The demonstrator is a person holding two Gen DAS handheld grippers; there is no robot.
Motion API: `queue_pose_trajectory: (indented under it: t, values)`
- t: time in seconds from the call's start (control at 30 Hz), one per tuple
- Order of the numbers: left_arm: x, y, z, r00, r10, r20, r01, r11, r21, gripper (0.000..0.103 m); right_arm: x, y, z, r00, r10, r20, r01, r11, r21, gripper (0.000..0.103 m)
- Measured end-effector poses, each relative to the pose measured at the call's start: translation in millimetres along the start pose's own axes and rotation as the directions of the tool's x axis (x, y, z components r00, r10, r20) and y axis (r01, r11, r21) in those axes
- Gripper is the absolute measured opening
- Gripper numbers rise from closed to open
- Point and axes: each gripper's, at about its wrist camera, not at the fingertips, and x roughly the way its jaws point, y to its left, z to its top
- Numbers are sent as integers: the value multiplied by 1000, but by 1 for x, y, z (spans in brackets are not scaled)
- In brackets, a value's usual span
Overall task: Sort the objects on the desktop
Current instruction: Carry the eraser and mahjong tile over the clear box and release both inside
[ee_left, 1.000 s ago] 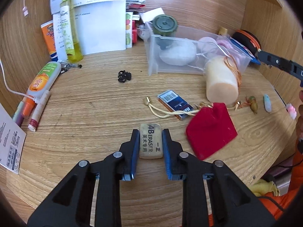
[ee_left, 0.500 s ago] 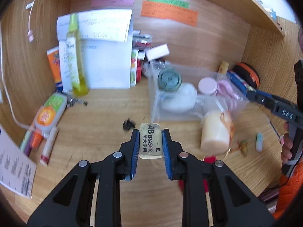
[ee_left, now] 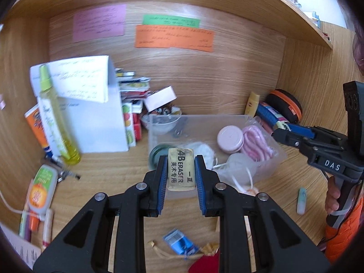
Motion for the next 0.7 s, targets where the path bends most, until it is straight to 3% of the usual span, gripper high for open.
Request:
queue_pose_trajectory:
  t: [0.33, 0.7]
  values:
    - [35, -23, 21, 1000, -20, -22, 21, 998, 58, 23, 18, -12, 11, 1000, -5, -2, 5, 1000, 8, 36]
    - [78, -37, 24, 992, -77, -95, 82, 996, 45, 23, 47, -37, -8, 994, -44, -102, 51, 996, 67, 36]
